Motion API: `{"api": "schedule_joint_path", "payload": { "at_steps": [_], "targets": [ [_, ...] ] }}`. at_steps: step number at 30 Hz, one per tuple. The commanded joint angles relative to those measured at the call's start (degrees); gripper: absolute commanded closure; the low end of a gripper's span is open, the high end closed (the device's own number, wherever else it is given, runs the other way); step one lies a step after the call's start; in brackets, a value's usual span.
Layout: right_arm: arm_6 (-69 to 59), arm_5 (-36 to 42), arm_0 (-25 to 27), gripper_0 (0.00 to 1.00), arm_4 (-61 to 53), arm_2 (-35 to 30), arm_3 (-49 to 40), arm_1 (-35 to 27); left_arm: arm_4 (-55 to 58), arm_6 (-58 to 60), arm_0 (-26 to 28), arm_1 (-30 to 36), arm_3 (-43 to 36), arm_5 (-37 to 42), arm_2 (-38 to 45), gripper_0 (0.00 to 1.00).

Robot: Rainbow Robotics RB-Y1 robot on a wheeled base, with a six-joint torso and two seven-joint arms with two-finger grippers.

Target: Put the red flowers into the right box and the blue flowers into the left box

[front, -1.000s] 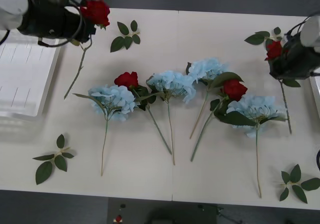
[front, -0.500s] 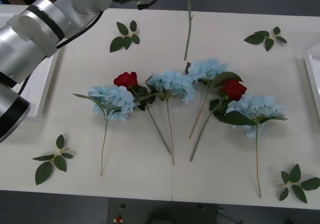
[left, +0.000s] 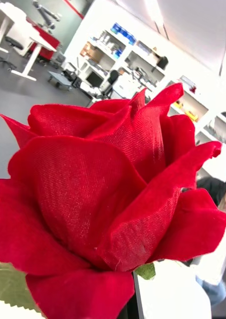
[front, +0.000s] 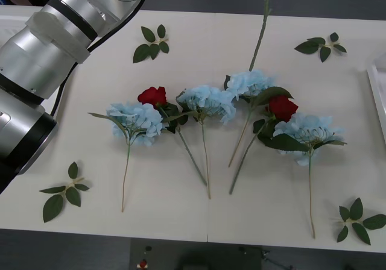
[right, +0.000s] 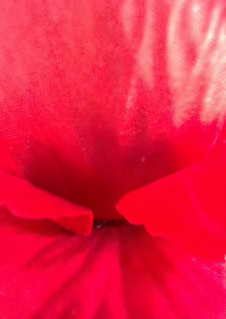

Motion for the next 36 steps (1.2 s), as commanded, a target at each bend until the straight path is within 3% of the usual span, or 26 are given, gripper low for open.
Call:
{"api": "schedule_joint_path", "payload": {
  "at_steps": [1, 5, 9, 12, 16, 21, 25, 27, 32, 36],
  "targets": [
    [-0.3, -0.8, -1.8, 0.24, -2.0, -0.8, -0.3, -0.6, -4.5, 3.3, 2.5, -1.2, -6.6, -0.1, 0.6, 1.00],
    [0.8, -1.0, -1.5, 0.00, -4.7, -0.8, -0.3, -0.6, -9.6, 3.7, 5.7, -1.9, -11.4, -0.1, 0.5, 1.00],
    [9.1, -0.8, -0.7, 0.00, -14.6, -0.8, -2.8, -2.0, -11.8, 4.4, 8.0, -3.1, -14.4, -0.1, 0.5, 1.00],
    [17.5, 1.6, 1.4, 0.00, -28.3, -0.8, -9.4, -6.2, -13.1, 4.8, 8.1, -4.3, -14.5, -0.1, 0.5, 1.00],
    [25.0, 4.2, 9.0, 0.00, -49.4, -3.7, -24.6, -14.2, -15.8, 5.8, 8.1, -6.1, -14.2, -0.1, 0.5, 1.00],
    [35.0, 4.1, 25.1, 0.00, -75.2, -18.3, -39.5, -17.8, -15.9, 6.0, 8.3, -6.1, -14.5, -0.1, 0.5, 1.00],
    [41.0, 4.0, 38.2, 0.00, -88.9, -30.0, -50.8, -16.8, -15.9, 6.0, 8.3, -6.0, -14.6, -0.1, 0.5, 1.00],
    [43.3, 4.0, 41.4, 0.00, -93.0, -33.1, -55.5, -14.2, -15.9, 6.0, 8.3, -6.0, -14.6, -0.1, 0.5, 1.00],
    [47.8, 3.6, 44.1, 0.00, -96.2, -35.0, -65.2, -8.6, -15.9, 6.0, 8.3, -6.0, -14.6, -0.1, 0.5, 1.00],
    [51.9, 3.0, 42.8, 0.00, -95.4, -32.8, -68.8, -3.9, -15.9, 6.0, 8.3, -6.0, -14.6, -0.1, 0.5, 1.00]
  ]
}}
